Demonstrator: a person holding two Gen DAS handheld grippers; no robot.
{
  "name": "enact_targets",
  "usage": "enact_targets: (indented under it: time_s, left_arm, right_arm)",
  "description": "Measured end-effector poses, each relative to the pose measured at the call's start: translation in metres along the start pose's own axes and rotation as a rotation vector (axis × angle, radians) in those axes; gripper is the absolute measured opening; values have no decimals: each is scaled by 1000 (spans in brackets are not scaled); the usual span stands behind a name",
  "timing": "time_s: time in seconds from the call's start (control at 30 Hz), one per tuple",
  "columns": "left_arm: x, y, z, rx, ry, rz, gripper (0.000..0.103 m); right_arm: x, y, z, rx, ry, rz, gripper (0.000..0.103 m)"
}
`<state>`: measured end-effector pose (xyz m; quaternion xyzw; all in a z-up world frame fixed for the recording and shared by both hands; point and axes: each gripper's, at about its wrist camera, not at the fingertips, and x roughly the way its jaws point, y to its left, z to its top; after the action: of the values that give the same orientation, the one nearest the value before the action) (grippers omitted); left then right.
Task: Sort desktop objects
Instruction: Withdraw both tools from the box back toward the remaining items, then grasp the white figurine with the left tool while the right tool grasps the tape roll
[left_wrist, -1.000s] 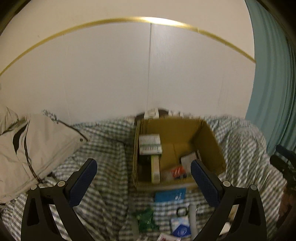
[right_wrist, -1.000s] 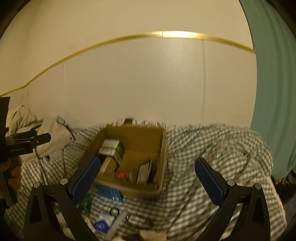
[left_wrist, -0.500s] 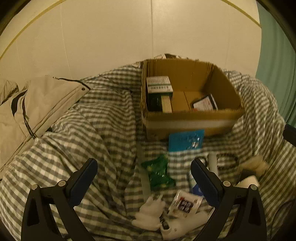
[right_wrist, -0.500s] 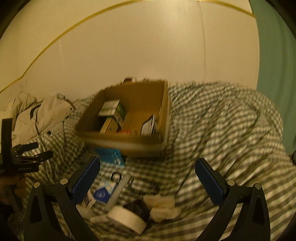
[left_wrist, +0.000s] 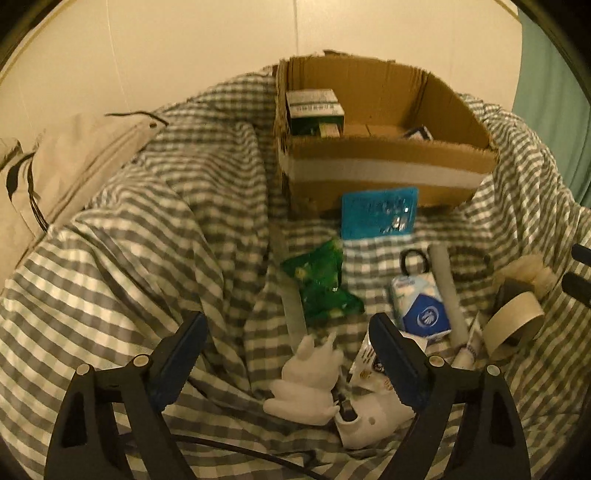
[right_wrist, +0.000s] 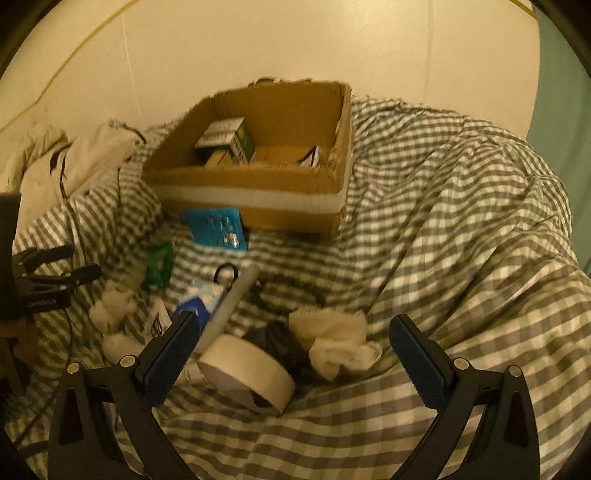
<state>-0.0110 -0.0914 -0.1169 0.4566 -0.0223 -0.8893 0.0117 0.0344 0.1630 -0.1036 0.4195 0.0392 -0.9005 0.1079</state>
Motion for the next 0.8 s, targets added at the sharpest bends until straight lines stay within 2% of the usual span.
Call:
enact_targets:
  time_s: [0.17,0.3,0.37,0.47,0.53,0.57,0.6,0.63,0.67,0.73,0.8]
  left_arm:
    - [19,-3,-7,18,94,-34,83]
    - [42,1,-16,0,213,-72,74]
    - [50,4,-19,-17,251,-87,68]
    - [63,4,-23,-26,318,-108,68]
    - [67,1,-25,-16,332,-107,68]
    - [67,0,-25,-11,331,-106,62]
    - [67,-1,-25,-6,329,-105,57]
    - [67,-2,-26,-4,331,-105,53]
    - [67,-2,-27,-4,327,-107,53]
    - [63,-2,-28,-8,310,-122,53]
    - [59,-2,-28,-10,293,-131,53]
  right_arm:
    - [14,15,-8,-57,70,-12,103]
    - [28,21,-11,-100,128,-12,101]
    - [36,23,-14,-116,166,-12,96]
    - [49,29,-18,-155,216,-32,86]
    - [56,35,-21,-193,248,-33,79]
    - [59,38,-22,-206,258,-33,79]
    - [62,39,-23,-220,268,-34,74]
    - [64,39,-24,-222,274,-36,63]
    - [65,38,-24,-218,280,-34,57]
    - [63,33,-23,-197,268,-25,36]
    - [59,29,-21,-174,251,-6,29]
